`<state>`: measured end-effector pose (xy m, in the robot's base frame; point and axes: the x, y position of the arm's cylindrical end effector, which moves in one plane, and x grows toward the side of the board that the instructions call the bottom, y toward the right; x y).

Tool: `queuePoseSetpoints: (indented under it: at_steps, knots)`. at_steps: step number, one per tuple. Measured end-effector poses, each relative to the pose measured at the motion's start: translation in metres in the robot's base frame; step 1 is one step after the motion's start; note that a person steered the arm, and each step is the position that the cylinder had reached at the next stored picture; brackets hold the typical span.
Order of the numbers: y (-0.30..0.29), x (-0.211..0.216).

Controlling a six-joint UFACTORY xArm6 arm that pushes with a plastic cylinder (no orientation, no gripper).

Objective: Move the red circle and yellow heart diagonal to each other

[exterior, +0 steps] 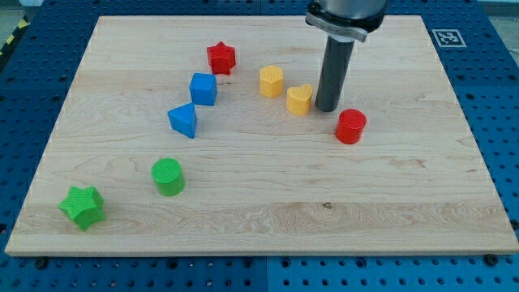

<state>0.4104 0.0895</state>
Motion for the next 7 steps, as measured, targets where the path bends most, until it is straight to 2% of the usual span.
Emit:
queuePoseSetpoints:
  at_steps: [4, 6, 7]
  knots:
    - [-0.034, 0.0]
    - [-0.019, 0.0]
    - [-0.014, -0.013]
